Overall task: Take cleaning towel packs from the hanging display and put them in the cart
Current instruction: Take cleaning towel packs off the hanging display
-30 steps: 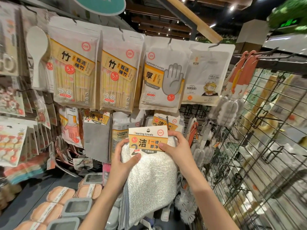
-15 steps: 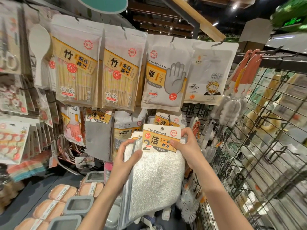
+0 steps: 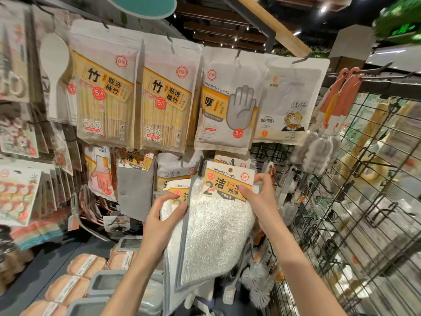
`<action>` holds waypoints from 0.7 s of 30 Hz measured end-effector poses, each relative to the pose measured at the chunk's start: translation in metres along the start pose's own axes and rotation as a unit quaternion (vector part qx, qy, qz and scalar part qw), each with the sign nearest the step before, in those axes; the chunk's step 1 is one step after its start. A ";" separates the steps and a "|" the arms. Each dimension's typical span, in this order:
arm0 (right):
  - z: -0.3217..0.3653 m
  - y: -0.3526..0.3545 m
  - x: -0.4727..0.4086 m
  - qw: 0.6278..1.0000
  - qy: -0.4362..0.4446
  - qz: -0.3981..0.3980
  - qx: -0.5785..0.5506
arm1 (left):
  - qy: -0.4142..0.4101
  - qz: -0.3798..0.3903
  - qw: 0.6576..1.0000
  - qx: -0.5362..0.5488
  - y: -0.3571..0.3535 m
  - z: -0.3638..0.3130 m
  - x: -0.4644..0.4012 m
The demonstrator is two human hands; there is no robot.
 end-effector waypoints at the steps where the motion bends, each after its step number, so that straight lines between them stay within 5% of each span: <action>1: -0.002 0.001 -0.002 1.000 0.001 -0.012 -0.001 | -0.001 -0.003 1.000 -0.003 0.002 0.000 -0.001; 21: -0.026 -0.001 -0.041 0.993 -0.002 -0.106 0.055 | -0.011 -0.028 0.998 -0.052 0.018 0.017 -0.017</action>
Point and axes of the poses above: each hand's wrist, its own x-axis away from the middle knuckle, its own y-axis out of the back of the hand, z = x × y, the point moved 6 cm from there along -x, towards the middle knuckle, and after that the axes turned 5 degrees about -y, right-handed, at the moved point
